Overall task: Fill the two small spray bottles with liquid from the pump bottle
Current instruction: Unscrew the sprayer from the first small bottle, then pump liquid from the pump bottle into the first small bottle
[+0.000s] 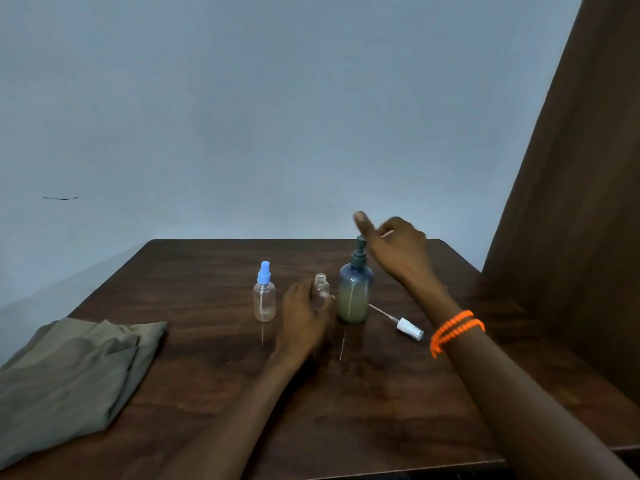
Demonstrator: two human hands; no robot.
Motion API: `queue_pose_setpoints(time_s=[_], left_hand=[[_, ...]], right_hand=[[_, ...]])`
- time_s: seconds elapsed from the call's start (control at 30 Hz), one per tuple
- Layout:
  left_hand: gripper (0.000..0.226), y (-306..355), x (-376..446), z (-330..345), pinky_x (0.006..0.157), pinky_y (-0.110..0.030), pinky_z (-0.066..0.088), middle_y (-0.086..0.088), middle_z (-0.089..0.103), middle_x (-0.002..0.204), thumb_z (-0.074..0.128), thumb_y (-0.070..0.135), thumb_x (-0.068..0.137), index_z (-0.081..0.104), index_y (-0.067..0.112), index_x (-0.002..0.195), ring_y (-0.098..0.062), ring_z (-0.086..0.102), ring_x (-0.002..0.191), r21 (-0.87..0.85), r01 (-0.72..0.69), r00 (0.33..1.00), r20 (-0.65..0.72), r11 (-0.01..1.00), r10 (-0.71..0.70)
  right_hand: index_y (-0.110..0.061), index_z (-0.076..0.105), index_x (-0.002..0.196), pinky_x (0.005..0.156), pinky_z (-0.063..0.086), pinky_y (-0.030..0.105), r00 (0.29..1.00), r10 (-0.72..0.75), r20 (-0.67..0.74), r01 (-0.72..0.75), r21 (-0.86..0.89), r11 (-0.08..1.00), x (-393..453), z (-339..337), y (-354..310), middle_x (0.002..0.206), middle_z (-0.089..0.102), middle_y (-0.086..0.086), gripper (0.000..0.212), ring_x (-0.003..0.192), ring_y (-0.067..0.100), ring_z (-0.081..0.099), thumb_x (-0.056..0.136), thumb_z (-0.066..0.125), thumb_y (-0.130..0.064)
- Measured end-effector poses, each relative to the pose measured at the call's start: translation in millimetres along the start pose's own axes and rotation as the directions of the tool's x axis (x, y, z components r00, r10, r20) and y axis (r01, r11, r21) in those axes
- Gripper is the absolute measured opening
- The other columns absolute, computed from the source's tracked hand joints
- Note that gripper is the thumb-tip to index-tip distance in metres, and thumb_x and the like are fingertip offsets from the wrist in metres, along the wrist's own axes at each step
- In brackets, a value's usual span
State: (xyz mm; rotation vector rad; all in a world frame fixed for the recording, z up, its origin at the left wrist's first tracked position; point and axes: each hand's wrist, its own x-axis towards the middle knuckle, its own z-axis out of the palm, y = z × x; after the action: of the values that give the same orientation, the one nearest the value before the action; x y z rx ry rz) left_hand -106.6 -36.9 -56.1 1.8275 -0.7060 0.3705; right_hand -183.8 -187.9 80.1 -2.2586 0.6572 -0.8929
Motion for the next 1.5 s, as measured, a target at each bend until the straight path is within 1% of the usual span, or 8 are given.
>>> queue_pose_setpoints(time_s=[0.17, 0.4, 0.57, 0.77, 1.0, 1.2, 1.33, 1.5], left_hand=[[0.024, 16.6, 20.1, 2.1, 0.064, -0.036, 0.046, 0.002, 0.059, 0.071, 0.060, 0.024, 0.098, 0.057, 0.017, 0.075, -0.018, 0.058, 0.072, -0.136, 0.023, 0.999, -0.041, 0.990, -0.029], [0.007, 27.3, 54.7, 16.8, 0.067, -0.036, 0.049, 0.001, 0.064, 0.077, 0.062, 0.015, 0.084, 0.063, 0.022, 0.085, -0.018, 0.061, 0.074, -0.293, 0.082, 0.996, 0.045, 0.952, -0.072], [0.013, 18.0, 53.4, 35.8, 0.077, -0.047, 0.057, -0.003, 0.068, 0.089, 0.065, 0.026, 0.086, 0.067, 0.021, 0.098, -0.024, 0.066, 0.085, -0.411, 0.112, 0.994, 0.045, 0.905, -0.102], [0.061, 7.4, 48.6, 38.8, 0.077, -0.028, 0.054, 0.002, 0.063, 0.101, 0.067, 0.039, 0.087, 0.055, 0.024, 0.145, -0.011, 0.062, 0.088, -0.199, -0.005, 0.999, 0.048, 0.980, 0.015], [0.058, 4.4, 41.4, 37.6, 0.091, -0.035, 0.056, 0.000, 0.067, 0.122, 0.069, 0.036, 0.089, 0.057, 0.022, 0.144, -0.012, 0.064, 0.110, -0.199, -0.052, 0.994, 0.079, 0.979, 0.069], [0.037, 21.3, 40.1, 36.9, 0.078, -0.031, 0.055, 0.003, 0.066, 0.107, 0.068, 0.042, 0.095, 0.063, 0.024, 0.127, -0.008, 0.064, 0.096, -0.293, -0.176, 0.968, 0.122, 0.940, 0.219], [0.055, 29.4, 45.5, 38.9, 0.086, -0.017, 0.052, -0.003, 0.054, 0.116, 0.064, 0.043, 0.097, 0.051, 0.027, 0.148, -0.008, 0.058, 0.107, -0.317, -0.096, 0.974, 0.165, 0.944, 0.155], [0.054, 31.8, 54.1, 45.6, 0.085, -0.028, 0.055, -0.005, 0.051, 0.103, 0.068, 0.037, 0.096, 0.053, 0.030, 0.147, -0.014, 0.057, 0.100, -0.346, -0.115, 0.974, 0.147, 0.931, 0.175]], right_hand=[[-0.009, 0.064, 0.074, 0.057, 0.051, 0.033, 0.984, -0.022, 0.177, 0.081, -0.335, 0.939, 32.4, 25.6, -16.0, 0.076, 0.068, 0.006, 0.041, 0.077, 0.025, 0.065, 0.073, 0.071, -0.049], [-0.018, 0.060, 0.116, 0.082, 0.053, 0.024, 0.793, -0.203, 0.574, 0.221, 0.039, 0.975, 46.6, -10.4, -3.3, 0.098, 0.077, -0.005, 0.033, 0.097, 0.007, 0.070, 0.086, 0.071, -0.005], [-0.021, 0.057, 0.124, 0.085, 0.060, 0.036, 0.779, -0.114, 0.616, 0.022, 0.156, 0.988, 40.0, -18.7, 9.7, 0.108, 0.072, 0.002, 0.064, 0.101, 0.016, 0.070, 0.070, 0.091, -0.021], [-0.007, 0.069, 0.098, 0.091, 0.057, 0.049, 0.782, -0.147, 0.606, 0.046, 0.180, 0.983, 28.8, -9.4, 34.3, 0.095, 0.076, 0.010, 0.043, 0.095, 0.028, 0.073, 0.063, 0.093, -0.016], [0.001, 0.066, 0.099, 0.092, 0.056, 0.051, 0.790, -0.113, 0.602, -0.015, 0.203, 0.979, 51.2, -16.5, 50.2, 0.099, 0.075, 0.015, 0.041, 0.097, 0.029, 0.073, 0.066, 0.090, -0.002], [-0.008, 0.062, 0.119, 0.094, 0.052, 0.040, 0.722, -0.077, 0.688, -0.107, 0.221, 0.969, 56.3, -36.4, 45.8, 0.111, 0.070, 0.011, 0.054, 0.104, 0.022, 0.067, 0.073, 0.087, -0.018], [-0.019, 0.066, 0.114, 0.090, 0.053, 0.040, 0.884, -0.032, 0.467, -0.159, 0.363, 0.918, 73.0, -53.9, 18.4, 0.110, 0.074, 0.002, 0.055, 0.105, 0.018, 0.070, 0.081, 0.068, -0.063], [-0.012, 0.069, 0.092, 0.063, 0.049, 0.028, 0.937, 0.147, 0.317, -0.208, 0.166, 0.964, 87.8, -9.8, 3.5, 0.082, 0.076, 0.005, 0.055, 0.067, 0.020, 0.069, 0.091, 0.049, -0.064]])
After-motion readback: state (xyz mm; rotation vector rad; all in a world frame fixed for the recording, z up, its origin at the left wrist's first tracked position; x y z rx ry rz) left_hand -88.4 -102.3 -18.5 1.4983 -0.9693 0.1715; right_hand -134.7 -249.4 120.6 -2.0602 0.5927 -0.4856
